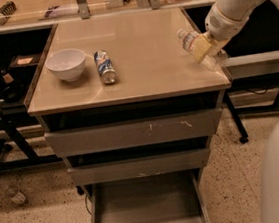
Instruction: Place water bottle into bottom drawer
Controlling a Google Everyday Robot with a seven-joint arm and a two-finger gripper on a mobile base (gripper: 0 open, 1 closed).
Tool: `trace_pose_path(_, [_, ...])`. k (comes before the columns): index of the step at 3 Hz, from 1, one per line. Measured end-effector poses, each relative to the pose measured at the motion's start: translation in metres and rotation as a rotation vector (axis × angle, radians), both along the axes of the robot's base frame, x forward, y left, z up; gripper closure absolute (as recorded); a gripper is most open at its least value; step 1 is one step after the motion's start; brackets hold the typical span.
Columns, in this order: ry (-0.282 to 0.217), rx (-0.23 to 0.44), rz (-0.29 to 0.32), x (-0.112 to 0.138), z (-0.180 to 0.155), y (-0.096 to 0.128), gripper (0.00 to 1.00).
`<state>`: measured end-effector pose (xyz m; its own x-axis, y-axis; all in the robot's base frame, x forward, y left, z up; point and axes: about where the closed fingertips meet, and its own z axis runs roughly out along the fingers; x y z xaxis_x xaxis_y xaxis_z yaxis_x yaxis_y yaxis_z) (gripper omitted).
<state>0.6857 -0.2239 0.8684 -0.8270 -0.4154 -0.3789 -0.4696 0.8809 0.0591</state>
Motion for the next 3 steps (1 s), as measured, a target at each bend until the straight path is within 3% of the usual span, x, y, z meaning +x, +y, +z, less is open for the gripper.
trace_pose_path(1, [0.058, -0.007, 0.013, -0.016, -0.023, 0.005, 1.00])
trace_pose_path(3, [0.054, 0.006, 0.023, -0.027, -0.018, 0.007, 1.00])
